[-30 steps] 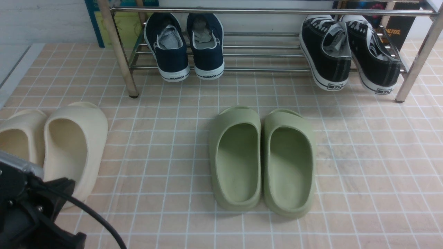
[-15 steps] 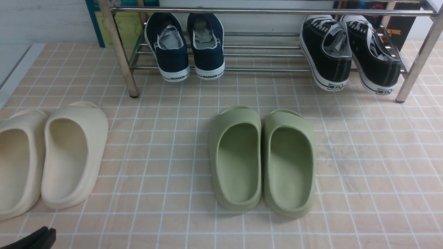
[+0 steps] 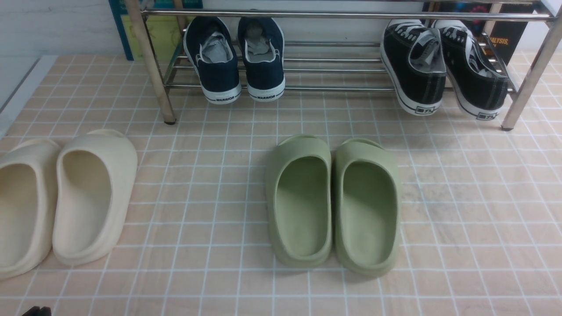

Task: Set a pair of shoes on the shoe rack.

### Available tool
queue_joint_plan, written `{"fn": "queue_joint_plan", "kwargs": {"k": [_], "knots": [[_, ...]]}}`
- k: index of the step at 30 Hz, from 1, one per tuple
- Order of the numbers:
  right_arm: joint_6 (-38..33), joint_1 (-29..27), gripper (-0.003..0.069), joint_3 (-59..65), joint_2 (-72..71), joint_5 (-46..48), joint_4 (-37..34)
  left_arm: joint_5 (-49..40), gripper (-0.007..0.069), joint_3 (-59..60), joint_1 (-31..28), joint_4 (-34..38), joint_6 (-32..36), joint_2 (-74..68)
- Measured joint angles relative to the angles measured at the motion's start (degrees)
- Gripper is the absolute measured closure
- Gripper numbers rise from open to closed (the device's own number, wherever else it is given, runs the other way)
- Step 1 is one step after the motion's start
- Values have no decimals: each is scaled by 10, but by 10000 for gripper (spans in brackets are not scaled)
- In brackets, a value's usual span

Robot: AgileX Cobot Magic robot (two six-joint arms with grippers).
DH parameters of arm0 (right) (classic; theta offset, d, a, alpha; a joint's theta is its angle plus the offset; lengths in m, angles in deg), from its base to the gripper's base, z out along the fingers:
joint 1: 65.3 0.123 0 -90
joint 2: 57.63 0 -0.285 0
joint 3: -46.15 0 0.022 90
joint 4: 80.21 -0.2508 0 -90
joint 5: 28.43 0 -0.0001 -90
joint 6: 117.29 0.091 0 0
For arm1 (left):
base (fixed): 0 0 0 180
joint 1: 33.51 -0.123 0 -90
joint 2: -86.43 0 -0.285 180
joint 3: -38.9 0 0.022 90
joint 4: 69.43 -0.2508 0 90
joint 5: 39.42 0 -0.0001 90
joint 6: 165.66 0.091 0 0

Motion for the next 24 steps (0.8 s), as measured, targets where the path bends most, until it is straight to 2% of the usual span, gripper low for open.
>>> {"fn": "queue_joint_plan", "kwargs": {"k": [6,9,24], "knots": [[0,0,419,0,0,0,0,-8,580,-2,0,2,-16,0],[0,0,419,0,0,0,0,-9,615,-2,0,2,-35,0],[0,0,419,0,0,0,0,-10,617,-2,0,2,-38,0]]}}
